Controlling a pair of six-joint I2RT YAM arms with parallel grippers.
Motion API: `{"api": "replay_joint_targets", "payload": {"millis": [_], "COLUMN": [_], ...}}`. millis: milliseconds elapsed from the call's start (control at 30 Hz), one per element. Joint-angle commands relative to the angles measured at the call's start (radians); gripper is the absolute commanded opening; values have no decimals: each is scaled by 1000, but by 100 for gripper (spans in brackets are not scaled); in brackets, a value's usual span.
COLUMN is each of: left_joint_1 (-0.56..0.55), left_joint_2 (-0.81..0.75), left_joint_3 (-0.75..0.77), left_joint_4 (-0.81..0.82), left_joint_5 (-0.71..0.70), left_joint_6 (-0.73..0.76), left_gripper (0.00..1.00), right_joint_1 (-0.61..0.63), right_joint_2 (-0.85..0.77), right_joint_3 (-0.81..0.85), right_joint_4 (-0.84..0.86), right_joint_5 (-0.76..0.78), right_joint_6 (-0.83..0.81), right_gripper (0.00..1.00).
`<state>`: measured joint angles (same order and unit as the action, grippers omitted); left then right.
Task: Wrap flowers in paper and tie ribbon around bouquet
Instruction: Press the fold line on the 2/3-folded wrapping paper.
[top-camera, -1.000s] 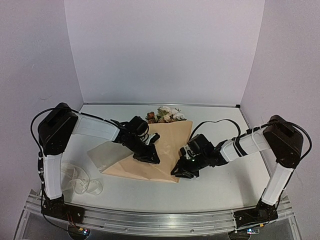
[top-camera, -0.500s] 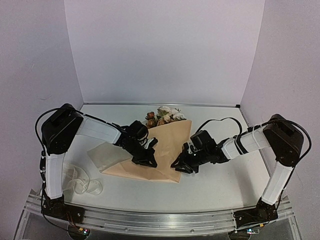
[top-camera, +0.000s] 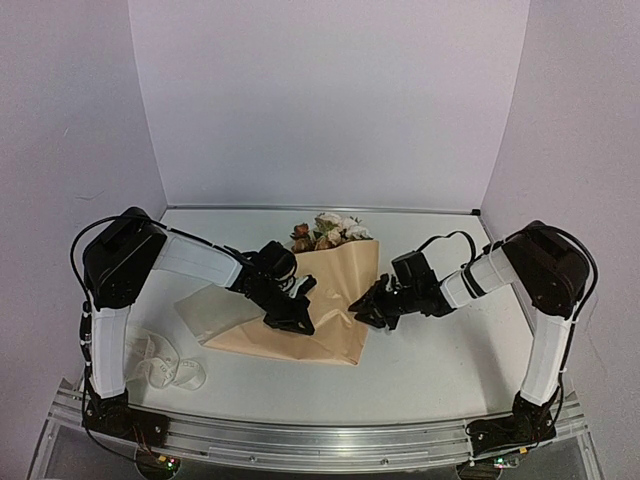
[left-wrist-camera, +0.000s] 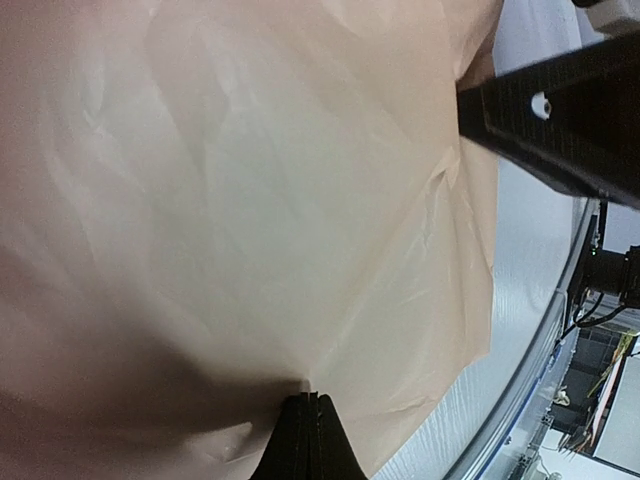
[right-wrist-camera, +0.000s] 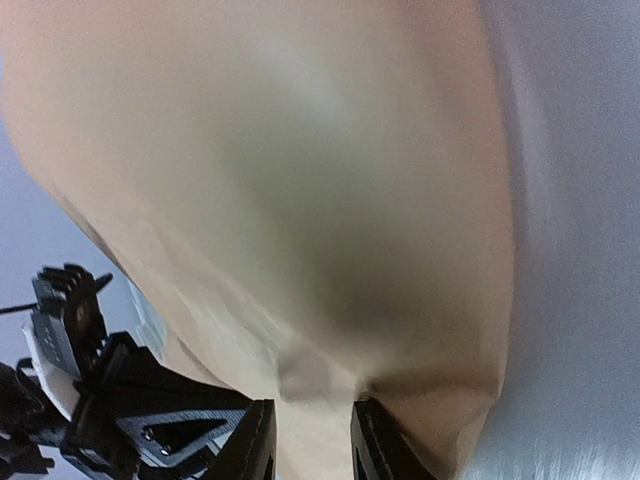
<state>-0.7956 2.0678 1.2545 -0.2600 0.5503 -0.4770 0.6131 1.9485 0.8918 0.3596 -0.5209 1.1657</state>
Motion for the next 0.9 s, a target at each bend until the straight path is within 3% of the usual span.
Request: {"api": "replay_joint_targets", "payload": {"millis": [0,533,867], "left_joint_1": [2,10,12], "left_joint_2": [48,49,21], "left_joint_3": [2,13,39], "left_joint_4": [-44,-65,-69], "left_joint_5": [-35,-35,-50], "left_joint_6": [26,35,25], "left_gripper": [0,0,2], "right_joint_1": [-57,-272,-343], "right_joint_2": [58,250,272], "right_joint_3": [42,329,562], "right_joint_4": [19,-4,-228], "right_joint_5": [71,158,67], "right_joint_6": [39,109,21], "right_gripper": [29,28,28]}}
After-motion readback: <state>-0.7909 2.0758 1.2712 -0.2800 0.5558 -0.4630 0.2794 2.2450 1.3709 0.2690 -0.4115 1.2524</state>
